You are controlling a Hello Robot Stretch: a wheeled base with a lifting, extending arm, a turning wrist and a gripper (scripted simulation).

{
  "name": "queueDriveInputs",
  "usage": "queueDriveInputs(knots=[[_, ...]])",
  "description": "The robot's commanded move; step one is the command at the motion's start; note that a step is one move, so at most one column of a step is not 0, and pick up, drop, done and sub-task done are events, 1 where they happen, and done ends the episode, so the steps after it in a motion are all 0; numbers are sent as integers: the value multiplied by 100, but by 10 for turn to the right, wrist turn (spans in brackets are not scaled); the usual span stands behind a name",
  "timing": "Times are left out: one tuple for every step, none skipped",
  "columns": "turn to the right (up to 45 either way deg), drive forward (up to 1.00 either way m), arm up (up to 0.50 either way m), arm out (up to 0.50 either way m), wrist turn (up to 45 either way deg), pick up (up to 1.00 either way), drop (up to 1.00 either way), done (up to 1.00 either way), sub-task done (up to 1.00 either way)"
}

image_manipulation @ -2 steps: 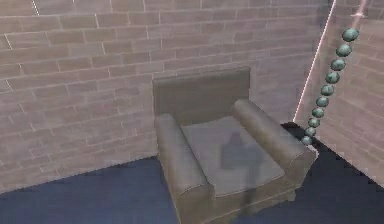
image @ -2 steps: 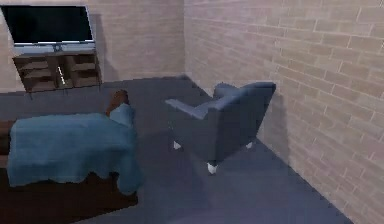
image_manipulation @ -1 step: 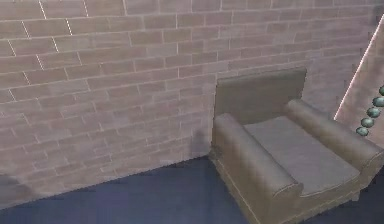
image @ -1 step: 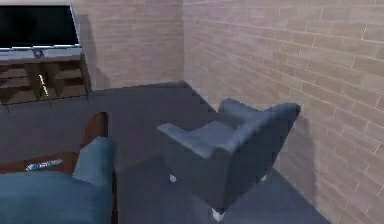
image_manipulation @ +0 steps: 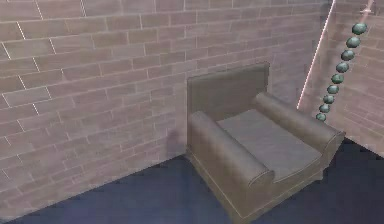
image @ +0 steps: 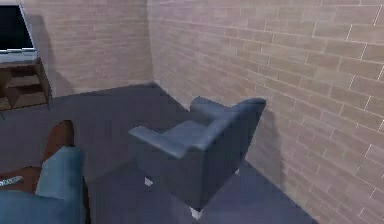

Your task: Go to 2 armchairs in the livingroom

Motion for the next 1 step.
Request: queueDriveInputs(knots=[[0, 0, 0, 0, 0, 0, 0, 100, 0]])
